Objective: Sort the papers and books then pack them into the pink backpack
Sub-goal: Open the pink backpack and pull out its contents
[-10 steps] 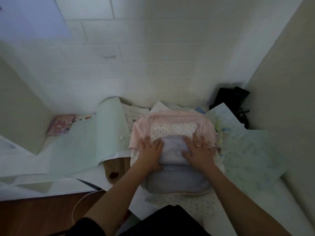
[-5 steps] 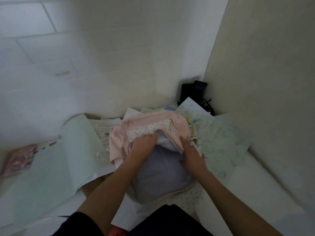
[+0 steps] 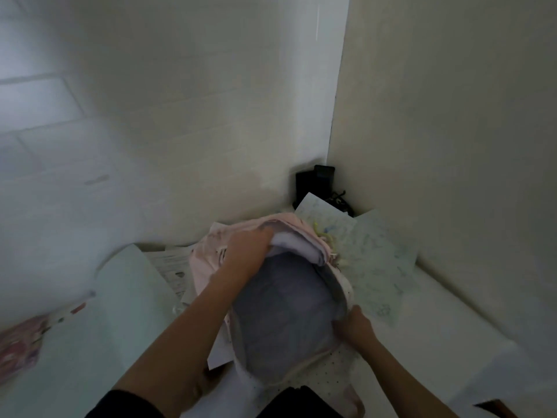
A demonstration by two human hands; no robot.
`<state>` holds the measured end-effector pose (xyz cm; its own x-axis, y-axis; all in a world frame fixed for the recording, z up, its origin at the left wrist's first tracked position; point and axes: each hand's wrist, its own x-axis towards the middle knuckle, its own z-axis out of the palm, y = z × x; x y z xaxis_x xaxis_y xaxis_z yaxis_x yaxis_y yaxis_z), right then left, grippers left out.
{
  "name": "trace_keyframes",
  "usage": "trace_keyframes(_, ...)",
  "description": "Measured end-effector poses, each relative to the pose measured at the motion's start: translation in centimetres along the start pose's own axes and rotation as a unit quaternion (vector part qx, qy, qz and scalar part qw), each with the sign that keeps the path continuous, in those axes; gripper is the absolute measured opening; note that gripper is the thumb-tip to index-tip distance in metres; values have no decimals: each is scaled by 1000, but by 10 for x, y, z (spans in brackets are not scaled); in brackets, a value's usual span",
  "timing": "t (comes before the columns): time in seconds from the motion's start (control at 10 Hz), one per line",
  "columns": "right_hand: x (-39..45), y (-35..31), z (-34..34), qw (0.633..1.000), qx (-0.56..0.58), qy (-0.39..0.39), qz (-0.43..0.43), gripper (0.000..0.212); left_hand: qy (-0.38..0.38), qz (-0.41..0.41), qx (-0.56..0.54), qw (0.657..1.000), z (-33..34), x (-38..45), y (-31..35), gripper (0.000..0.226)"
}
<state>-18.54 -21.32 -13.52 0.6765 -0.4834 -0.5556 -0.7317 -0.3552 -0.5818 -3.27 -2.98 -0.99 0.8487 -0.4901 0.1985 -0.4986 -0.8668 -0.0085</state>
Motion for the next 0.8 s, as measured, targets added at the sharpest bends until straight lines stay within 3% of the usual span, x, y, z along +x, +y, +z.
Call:
trace_keyframes(0.1,-10,-27,-11,990,91,70,-77,38,0,42,-29,999,-3,0,7,15)
trace_keyframes(0.2,-32,-70,-39,960,170,124,-183,39,47,26,-62,997,-20,13,18,16)
trace_keyframes(0.3,-35,-92,-69,945,150,183,-225,27,125,30,-135,982,-42,22,35,23)
trace_keyframes(0.4,-45,-116,-116,930,28,282,-233,18,86,-30,-237,967,-68,41,62,29)
trace_keyframes(0.5,-50,-141,-169,881,-139,403,-205,24,134,42,-344,928,-84,46,97,25)
trace_keyframes(0.6,-60,-160,-202,821,-233,490,-176,28,126,47,-442,887,-94,43,136,27)
trace_keyframes(0.7,-70,-163,-218,768,-246,555,-205,25,45,74,-511,855,-97,48,180,16)
trace_keyframes(0.8,-75,-154,-235,739,-283,559,-248,21,-31,72,-543,836,-94,50,221,18)
